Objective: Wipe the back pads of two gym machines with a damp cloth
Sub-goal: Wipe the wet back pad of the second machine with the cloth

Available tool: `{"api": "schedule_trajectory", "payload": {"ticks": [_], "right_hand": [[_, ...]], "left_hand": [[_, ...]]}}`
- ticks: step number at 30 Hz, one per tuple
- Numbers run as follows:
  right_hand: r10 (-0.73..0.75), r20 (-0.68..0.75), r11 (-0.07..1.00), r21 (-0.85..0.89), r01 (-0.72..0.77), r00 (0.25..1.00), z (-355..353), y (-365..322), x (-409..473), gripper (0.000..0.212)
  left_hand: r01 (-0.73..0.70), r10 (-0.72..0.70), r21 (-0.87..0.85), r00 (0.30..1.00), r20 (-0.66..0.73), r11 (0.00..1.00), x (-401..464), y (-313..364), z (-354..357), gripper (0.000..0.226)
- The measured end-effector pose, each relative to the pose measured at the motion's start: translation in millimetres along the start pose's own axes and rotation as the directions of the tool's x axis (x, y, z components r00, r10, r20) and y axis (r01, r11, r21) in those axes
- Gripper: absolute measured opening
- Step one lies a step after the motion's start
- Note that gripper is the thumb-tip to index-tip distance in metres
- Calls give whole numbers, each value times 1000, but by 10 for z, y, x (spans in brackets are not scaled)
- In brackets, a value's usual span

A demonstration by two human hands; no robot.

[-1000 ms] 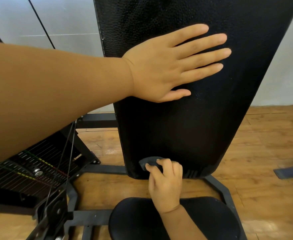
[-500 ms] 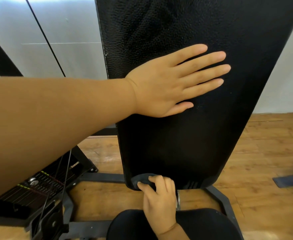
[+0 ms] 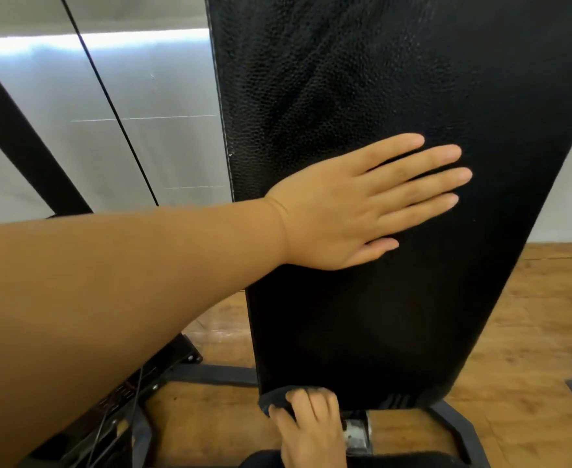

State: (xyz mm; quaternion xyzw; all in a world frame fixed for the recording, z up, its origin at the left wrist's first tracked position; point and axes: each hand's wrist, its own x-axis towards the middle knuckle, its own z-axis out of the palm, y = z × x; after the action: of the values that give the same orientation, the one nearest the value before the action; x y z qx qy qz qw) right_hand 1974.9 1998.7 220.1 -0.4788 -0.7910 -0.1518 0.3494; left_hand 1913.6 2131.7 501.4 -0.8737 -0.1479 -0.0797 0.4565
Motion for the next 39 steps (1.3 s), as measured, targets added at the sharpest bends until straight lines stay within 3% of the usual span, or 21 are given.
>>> {"api": "schedule_trajectory", "payload": {"ticks": [3,7,16,20,23,29,31,35,39], "right_hand": [[46,-71,995,93,-40,996,-164,-78,206,19],[83,-132,994,76,-73,988,-150,-134,326,20],[-8,-110,999,46,13,994,-105,-73,222,18],[-22,-100,996,79,30,995,-205,-68,305,40],[-84,-31,994,63,85,996,-233,-40,293,26],[-87,-10,995,50,87,996,-193,-44,233,21],[-90,-13,994,54,90,996,-200,-54,214,22],[-141,-6,988,58,141,990,-212,-9,191,21],[-201,30,978,57,199,979,-201,53,116,18]], "left_hand": [[4,-4,1,1000,7,1000,-7,5,6,61],[0,0,5,1000,10,1000,-4,10,-1,61],[1,-2,44,1000,17,999,-4,10,12,61],[0,-1,45,1000,24,999,-2,-1,-6,61],[4,-6,75,1000,29,997,-3,2,-3,61],[60,-63,172,998,13,983,-39,138,12,59],[83,-88,126,996,32,989,-114,302,39,59],[-27,32,-40,991,129,999,-390,717,154,64],[-34,42,-59,989,140,998,-494,835,240,64]]}}
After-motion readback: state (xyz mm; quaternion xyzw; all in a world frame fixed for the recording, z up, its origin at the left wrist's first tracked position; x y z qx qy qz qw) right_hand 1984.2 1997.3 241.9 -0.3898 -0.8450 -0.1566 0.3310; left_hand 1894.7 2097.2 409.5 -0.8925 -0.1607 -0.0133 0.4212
